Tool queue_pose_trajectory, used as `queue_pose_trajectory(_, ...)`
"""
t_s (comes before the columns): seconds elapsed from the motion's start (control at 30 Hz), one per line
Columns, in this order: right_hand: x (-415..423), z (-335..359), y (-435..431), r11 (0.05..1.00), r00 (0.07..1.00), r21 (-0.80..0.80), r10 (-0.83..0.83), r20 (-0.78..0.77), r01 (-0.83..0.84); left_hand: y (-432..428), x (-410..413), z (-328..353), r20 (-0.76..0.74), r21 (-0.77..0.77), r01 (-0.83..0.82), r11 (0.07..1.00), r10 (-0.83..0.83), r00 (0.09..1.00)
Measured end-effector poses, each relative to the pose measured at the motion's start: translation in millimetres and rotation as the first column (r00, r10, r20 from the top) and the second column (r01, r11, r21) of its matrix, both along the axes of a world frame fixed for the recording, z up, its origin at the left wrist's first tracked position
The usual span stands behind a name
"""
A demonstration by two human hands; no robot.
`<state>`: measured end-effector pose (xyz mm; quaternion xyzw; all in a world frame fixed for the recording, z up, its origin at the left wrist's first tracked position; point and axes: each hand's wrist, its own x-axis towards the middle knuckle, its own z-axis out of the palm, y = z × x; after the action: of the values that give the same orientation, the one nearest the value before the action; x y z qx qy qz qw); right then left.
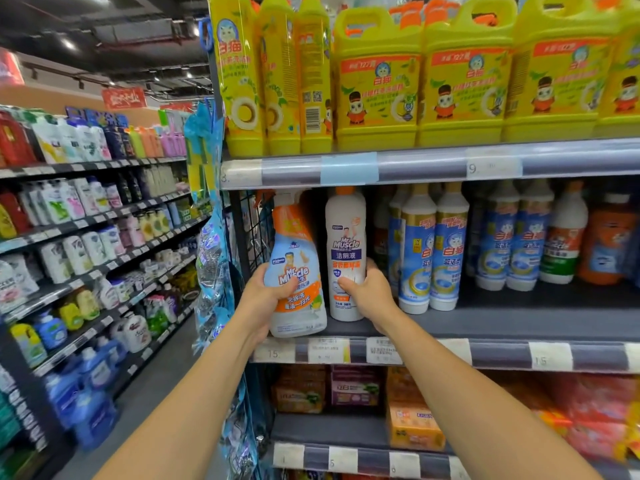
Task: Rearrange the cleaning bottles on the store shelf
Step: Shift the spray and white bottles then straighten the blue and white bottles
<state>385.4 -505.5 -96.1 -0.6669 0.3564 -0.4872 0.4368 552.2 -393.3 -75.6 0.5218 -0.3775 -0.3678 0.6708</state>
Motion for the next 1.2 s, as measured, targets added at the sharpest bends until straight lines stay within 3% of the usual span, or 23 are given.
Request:
queue_pose_trajectory(0.57, -3, -8, 2, 0.999, 0.999, -0.020, -0.043, -0.009, 0.043, -1, 2, -8, -0.036, 0.072, 0.067, 0.995, -0.064, 0.997)
queue_pose_trajectory(0.83, -5, -13, -2, 0.999, 0.999, -0.043, -0.033, -0.029, 0.032, -5, 8, -9, -0.064, -0.039, 0.027, 0.999, -0.030, 0.997)
queue_pose_trajectory(1.2, -7, -16, -3, 0.998, 0.998, -0.050, -0.028, -0.056, 0.025, -31, 23, -10, -0.003, 0.003, -0.032, 0.999, 0.032, 0.999)
